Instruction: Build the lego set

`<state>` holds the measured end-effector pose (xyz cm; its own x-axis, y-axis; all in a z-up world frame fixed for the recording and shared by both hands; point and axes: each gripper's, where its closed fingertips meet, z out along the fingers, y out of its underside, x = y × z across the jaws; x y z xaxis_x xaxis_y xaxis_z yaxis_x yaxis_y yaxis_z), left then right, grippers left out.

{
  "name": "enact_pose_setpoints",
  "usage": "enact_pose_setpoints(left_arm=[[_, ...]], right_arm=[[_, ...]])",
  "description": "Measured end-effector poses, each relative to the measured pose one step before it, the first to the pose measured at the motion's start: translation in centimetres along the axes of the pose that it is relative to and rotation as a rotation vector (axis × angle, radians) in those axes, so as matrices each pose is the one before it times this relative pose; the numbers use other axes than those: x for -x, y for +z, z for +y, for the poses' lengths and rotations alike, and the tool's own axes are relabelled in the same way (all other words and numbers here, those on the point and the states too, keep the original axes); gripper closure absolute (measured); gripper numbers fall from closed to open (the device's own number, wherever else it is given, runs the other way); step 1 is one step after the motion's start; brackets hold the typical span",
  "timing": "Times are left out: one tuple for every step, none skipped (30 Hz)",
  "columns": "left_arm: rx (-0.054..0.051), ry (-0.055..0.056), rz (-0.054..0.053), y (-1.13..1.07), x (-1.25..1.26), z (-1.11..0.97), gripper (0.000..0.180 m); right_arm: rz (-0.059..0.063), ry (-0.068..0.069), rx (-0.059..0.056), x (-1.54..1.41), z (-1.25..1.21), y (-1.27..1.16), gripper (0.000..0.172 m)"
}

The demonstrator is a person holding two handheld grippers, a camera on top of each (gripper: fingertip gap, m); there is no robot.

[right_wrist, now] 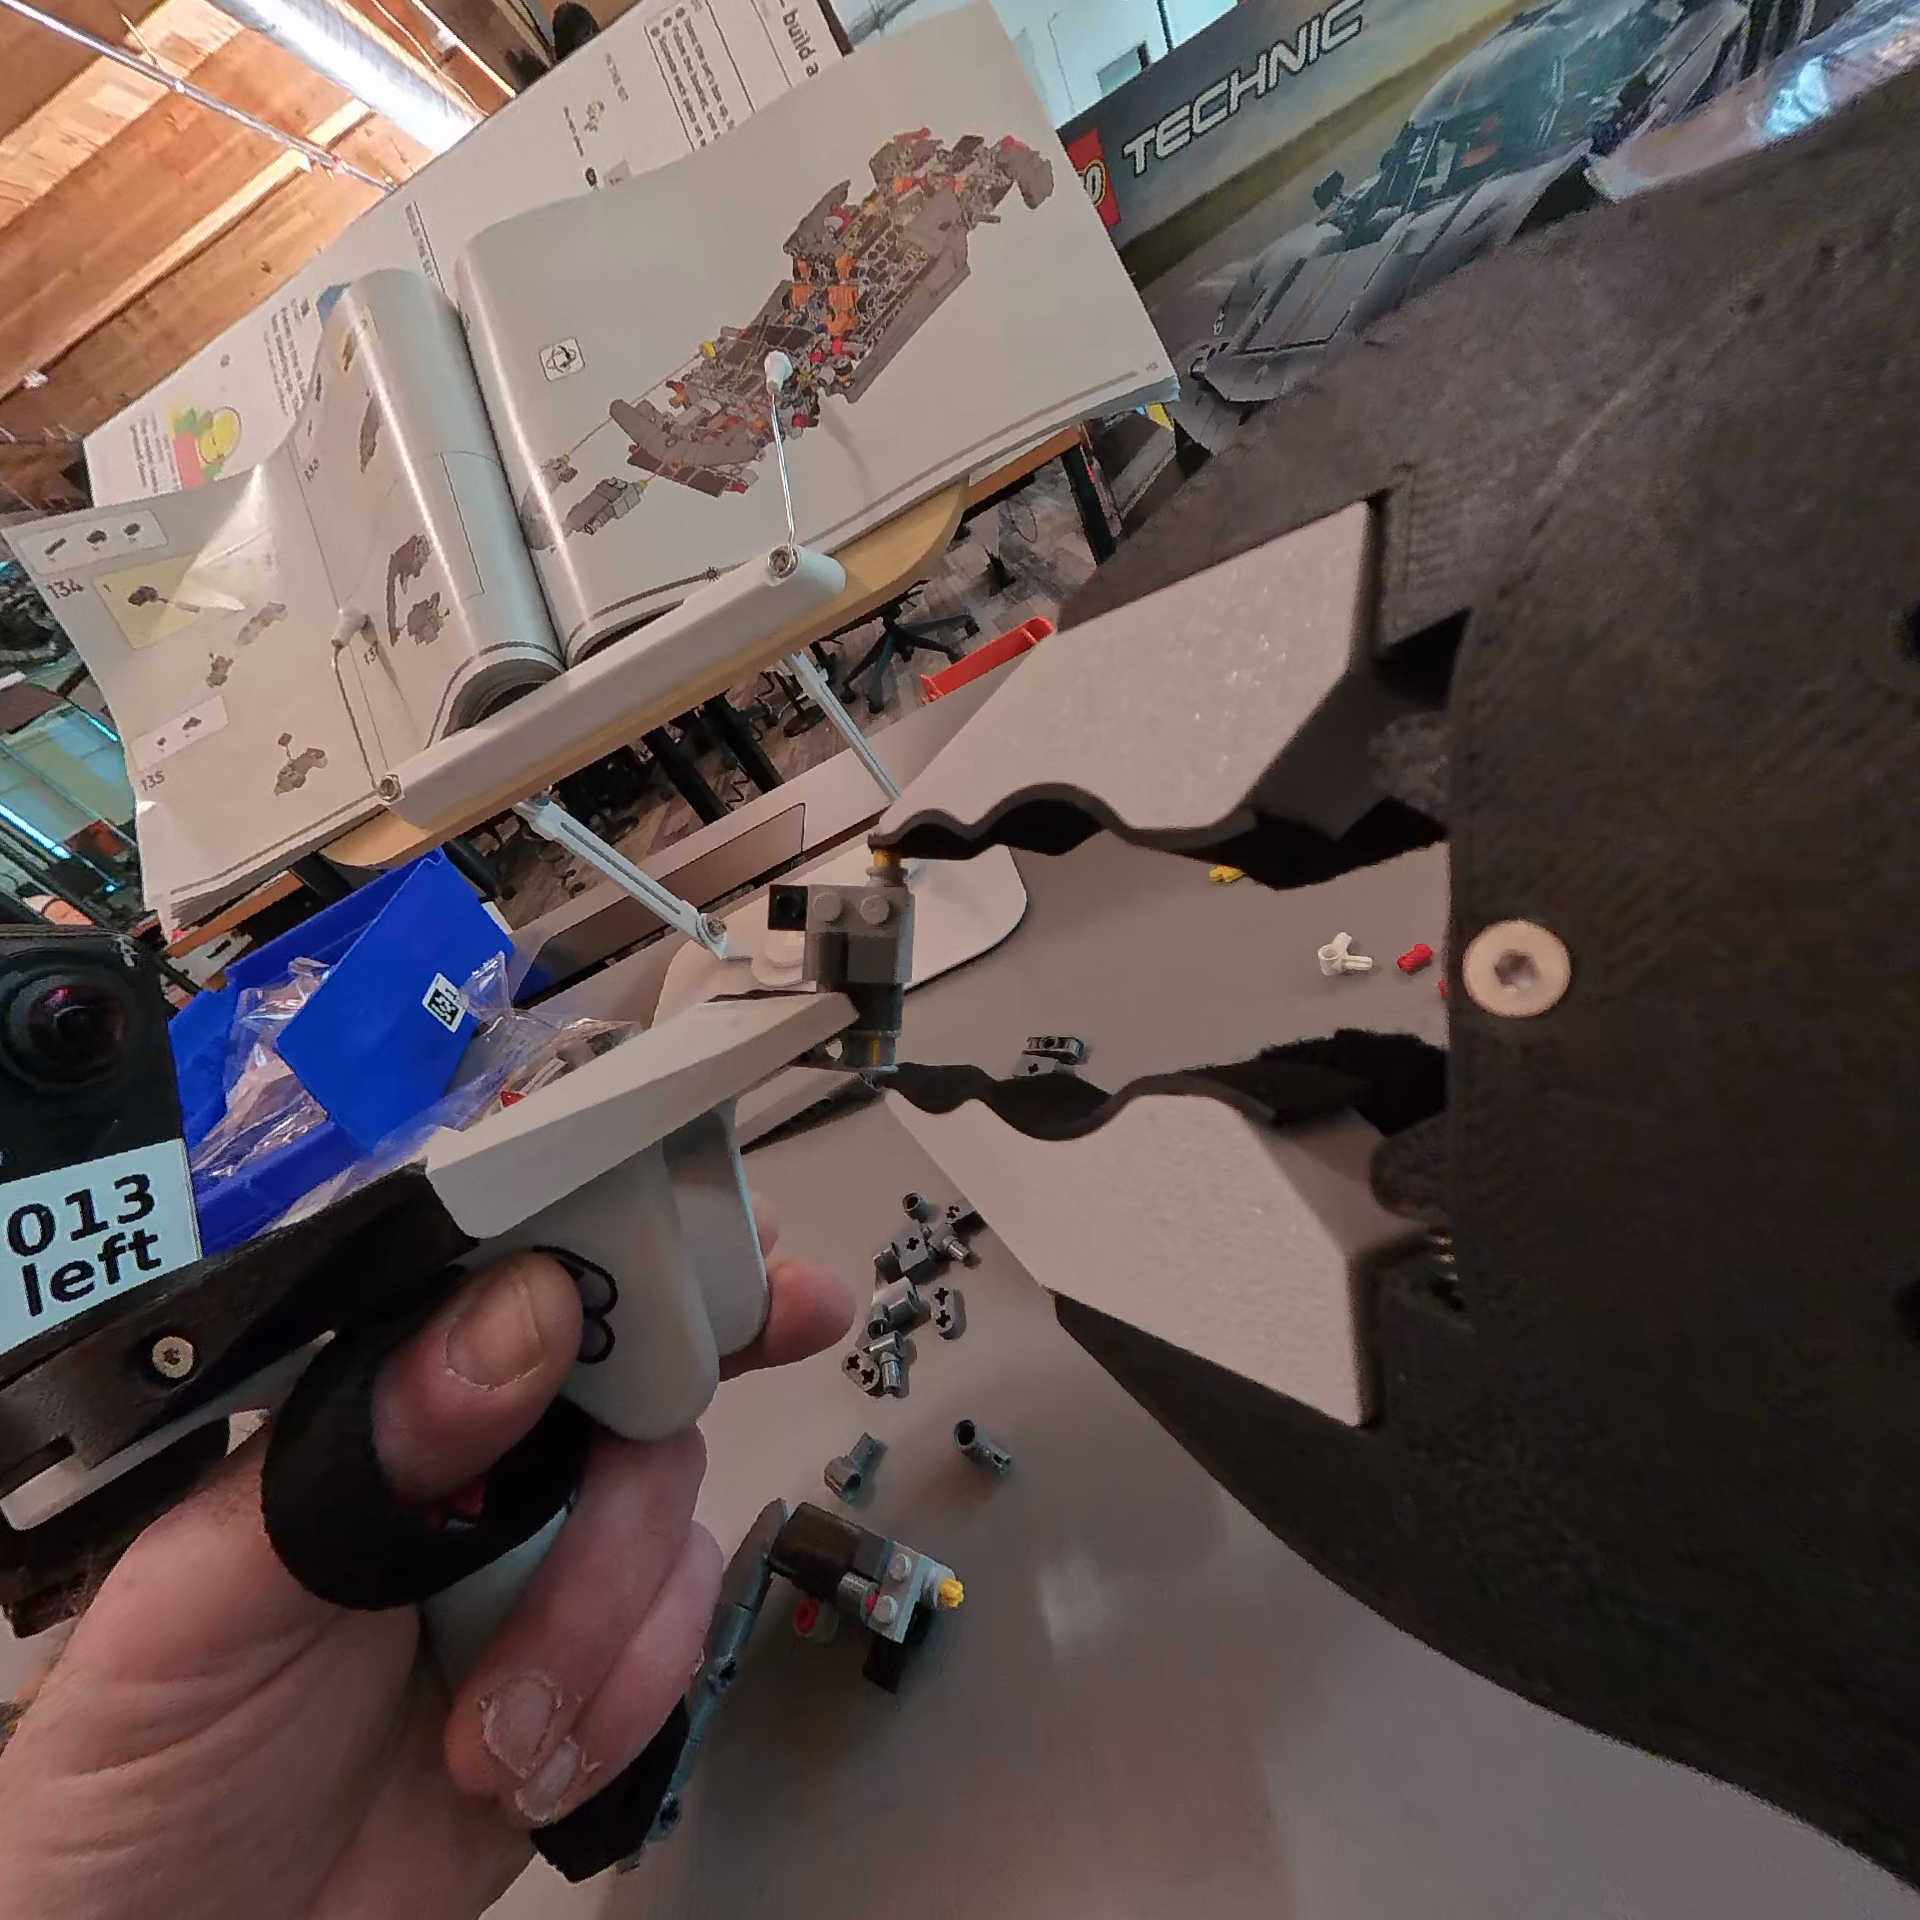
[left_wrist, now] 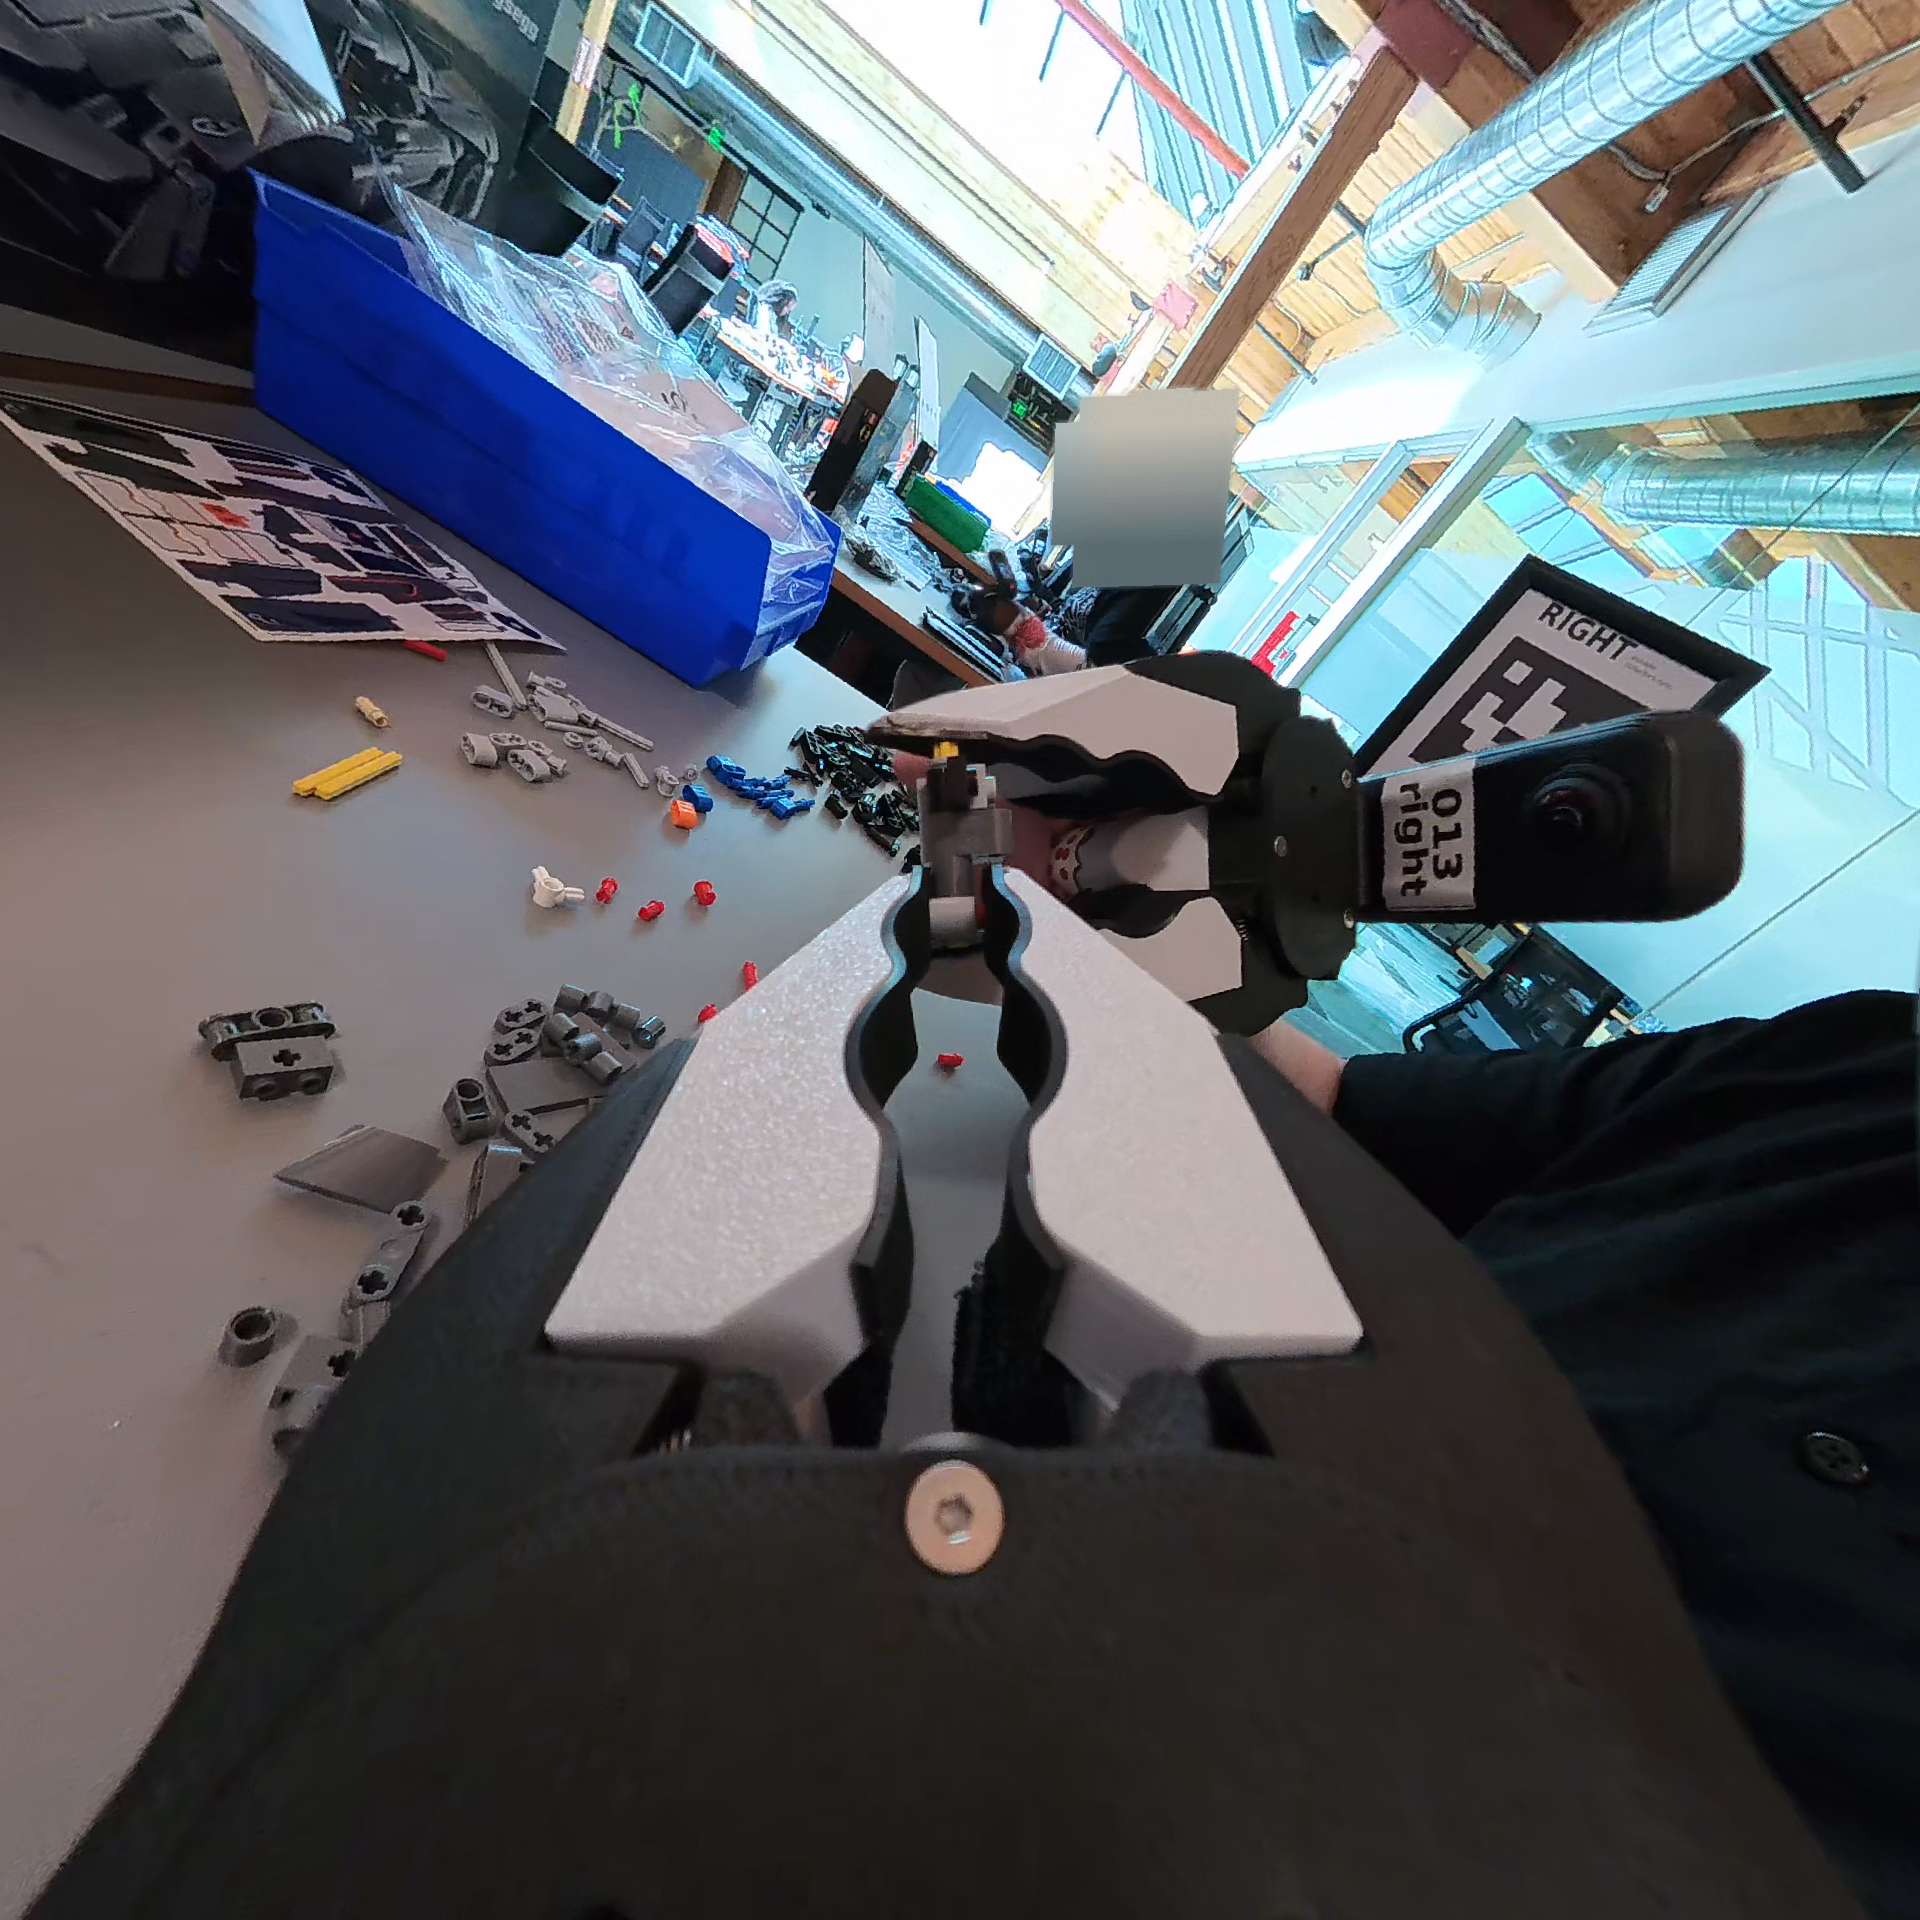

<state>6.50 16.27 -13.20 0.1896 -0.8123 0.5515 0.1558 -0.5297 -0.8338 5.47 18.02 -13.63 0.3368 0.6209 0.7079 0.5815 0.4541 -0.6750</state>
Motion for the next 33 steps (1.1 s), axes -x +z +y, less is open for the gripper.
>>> enact_pose_setpoints(left_arm=[[-0.0009,0.0031,0.0016,-0.014,-0.083,-0.054,0.173],[0.0000,0.0013,-0.0041,-0.009,0.012,-0.012,0.173],[0.0015,0.0021,-0.0027,0.001,0.030,0.048,0.173],[0.0029,-0.0036,0.0007,-0.002,0.034,0.080,0.173],[0.0007,-0.0023,0.0033,0.001,0.000,0.052,0.173],[-0.0045,-0.0025,0.0007,0.009,-0.014,-0.036,0.173],[0.0022,0.0044,-0.0032,0.005,0.009,0.015,0.173],[0.0018,0.0018,-0.0002,-0.005,0.000,0.023,0.173],[-0.0020,-0.0028,-0.0001,0.006,0.020,0.007,0.173],[0.0020,0.0041,-0.0037,0.010,0.048,0.026,0.173],[0.0083,0.0082,-0.0052,0.009,0.066,0.123,0.173],[-0.0006,-0.0033,0.0025,0.006,-0.029,0.020,0.173],[0.0001,-0.0017,0.0008,0.004,0.010,0.016,0.173],[0.0026,0.0031,-0.0036,0.015,0.065,0.078,0.173],[-0.0041,-0.0043,0.0014,0.014,-0.008,-0.038,0.173],[0.0012,0.0018,-0.0035,0.008,0.039,0.008,0.173],[0.0043,0.0027,-0.0027,0.013,0.065,0.055,0.173],[-0.0033,-0.0042,0.0028,0.011,-0.002,-0.005,0.173],[-0.0015,0.0021,-0.0030,0.003,0.043,0.011,0.173],[0.0049,0.0040,-0.0026,0.012,0.036,0.063,0.173],[0.0015,0.0011,-0.0011,0.007,0.005,0.020,0.173],[-0.0005,0.0023,-0.0007,0.008,0.008,0.005,0.173],[0.0011,-0.0002,0.0001,0.014,0.013,0.030,0.173],[0.0023,0.0002,-0.0006,-0.011,0.031,0.030,0.173],[0.0018,-0.0018,-0.0015,-0.005,0.071,0.069,0.173],[0.0001,-0.0026,-0.0004,-0.005,0.038,0.040,0.173],[-0.0003,0.0006,0.0006,-0.007,0.014,0.019,0.173],[0.0026,-0.0004,0.0008,-0.004,0.006,0.036,0.173],[-0.0029,0.0000,-0.0003,-0.004,-0.018,-0.050,0.173],[-0.0008,0.0020,-0.0017,0.020,0.007,-0.016,0.173],[0.0031,0.0003,0.0011,0.022,0.004,0.056,0.173],[-0.0016,-0.0023,0.0035,-0.006,-0.037,-0.005,0.173],[0.0012,0.0003,-0.0024,0.009,0.050,0.066,0.173]], right_arm=[[-0.0011,0.0012,-0.0037,-0.009,-0.077,-0.020,0.134],[0.0026,-0.0075,0.0000,-0.009,-0.013,0.008,0.134],[0.0056,-0.0150,0.0040,0.024,0.028,0.019,0.134],[-0.0016,-0.0048,0.0035,0.059,0.038,0.003,0.134],[-0.0036,0.0014,-0.0020,0.035,0.005,-0.003,0.135],[0.0013,-0.0020,-0.0017,-0.012,-0.009,-0.011,0.135],[0.0003,-0.0066,0.0026,0.008,0.014,-0.008,0.135],[-0.0017,-0.0078,0.0030,0.025,0.017,0.003,0.135],[-0.0004,-0.0082,0.0023,0.010,0.013,0.010,0.135],[-0.0032,-0.0097,0.0063,0.038,0.072,0.025,0.135],[-0.0036,-0.0117,0.0051,0.062,0.059,-0.002,0.135],[-0.0017,-0.0063,0.0002,0.020,0.006,-0.014,0.135],[-0.0023,-0.0049,0.0028,0.035,0.034,0.003,0.135],[-0.0012,-0.0088,0.0034,0.015,0.061,0.005,0.135],[-0.0015,-0.0010,-0.0011,-0.003,0.008,0.006,0.135],[-0.0042,-0.0002,0.0016,0.018,0.051,0.041,0.135],[-0.0039,-0.0067,0.0043,0.028,0.053,0.010,0.135],[-0.0029,-0.0044,0.0038,0.004,0.033,-0.001,0.135],[-0.0021,-0.0027,0.0019,0.033,0.036,0.015,0.135],[-0.0015,-0.0016,-0.0009,0.045,0.040,0.013,0.135],[-0.0017,-0.0004,-0.0001,0.025,0.028,-0.003,0.136],[-0.0002,-0.0045,0.0015,0.022,0.024,-0.013,0.136],[0.0023,-0.0058,0.0016,0.007,0.012,0.007,0.136],[-0.0017,-0.0018,0.0026,0.047,0.039,0.027,0.136],[-0.0011,-0.0054,0.0023,0.051,0.045,0.041,0.137],[-0.0004,-0.0048,0.0009,0.037,0.017,0.018,0.137],[-0.0022,-0.0001,0.0008,0.035,0.015,0.011,0.137],[0.0007,-0.0031,0.0002,-0.003,-0.013,-0.011,0.137],[0.0016,-0.0001,-0.0013,-0.019,-0.017,-0.004,0.137],[0.0008,-0.0023,0.0015,-0.006,0.009,-0.013,0.137],[0.0032,-0.0081,0.0030,0.007,0.003,-0.035,0.137],[-0.0004,-0.0020,0.0012,0.040,0.006,-0.019,0.137],[-0.0026,-0.0039,0.0027,0.055,0.063,0.017,0.137]])
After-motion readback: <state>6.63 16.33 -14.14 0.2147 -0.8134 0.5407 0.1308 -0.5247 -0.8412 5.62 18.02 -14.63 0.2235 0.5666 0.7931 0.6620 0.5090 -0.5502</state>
